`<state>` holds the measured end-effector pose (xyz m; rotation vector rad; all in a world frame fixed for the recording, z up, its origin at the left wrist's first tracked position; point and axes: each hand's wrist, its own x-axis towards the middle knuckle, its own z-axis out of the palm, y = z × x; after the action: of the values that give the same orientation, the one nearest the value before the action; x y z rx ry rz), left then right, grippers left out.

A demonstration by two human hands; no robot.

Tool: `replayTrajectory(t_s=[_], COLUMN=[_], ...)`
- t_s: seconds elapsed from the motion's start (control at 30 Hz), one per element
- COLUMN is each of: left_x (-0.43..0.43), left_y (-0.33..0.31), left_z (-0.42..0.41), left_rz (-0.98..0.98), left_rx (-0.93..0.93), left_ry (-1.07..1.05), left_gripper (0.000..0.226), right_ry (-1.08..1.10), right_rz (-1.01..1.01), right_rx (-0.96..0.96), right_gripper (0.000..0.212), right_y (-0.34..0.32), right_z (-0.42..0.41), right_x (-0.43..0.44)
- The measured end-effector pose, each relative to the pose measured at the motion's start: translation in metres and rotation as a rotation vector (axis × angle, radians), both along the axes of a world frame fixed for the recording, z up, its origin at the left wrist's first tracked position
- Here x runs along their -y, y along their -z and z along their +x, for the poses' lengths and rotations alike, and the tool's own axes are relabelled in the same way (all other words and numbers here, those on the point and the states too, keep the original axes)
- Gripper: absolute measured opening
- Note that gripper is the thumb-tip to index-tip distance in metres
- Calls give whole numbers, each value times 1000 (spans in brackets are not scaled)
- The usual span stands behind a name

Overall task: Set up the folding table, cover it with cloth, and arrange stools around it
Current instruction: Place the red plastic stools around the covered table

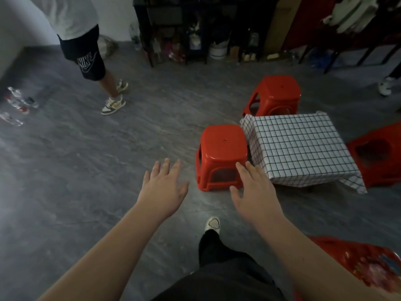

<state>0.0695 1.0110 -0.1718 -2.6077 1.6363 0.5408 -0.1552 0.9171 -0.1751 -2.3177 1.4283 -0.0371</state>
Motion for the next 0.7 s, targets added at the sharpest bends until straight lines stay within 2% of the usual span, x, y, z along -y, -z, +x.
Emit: replayTrajectory(t_s=[0.33,0.47,0.7], left_x=[180,259,382], left_y=[20,15,17], left_z=[89,110,123], left_rz=[23,10,34], left_rx=[50,77,21], left_ry=[112,239,453], left_gripper=[73,73,74], right_ry=[72,135,311], right_rz=[32,50,96], right_rx=[-2,-13,-49], right_gripper=[70,69,71], right_y=[37,33,27], right_z=[82,103,112], right_x=[159,220,295])
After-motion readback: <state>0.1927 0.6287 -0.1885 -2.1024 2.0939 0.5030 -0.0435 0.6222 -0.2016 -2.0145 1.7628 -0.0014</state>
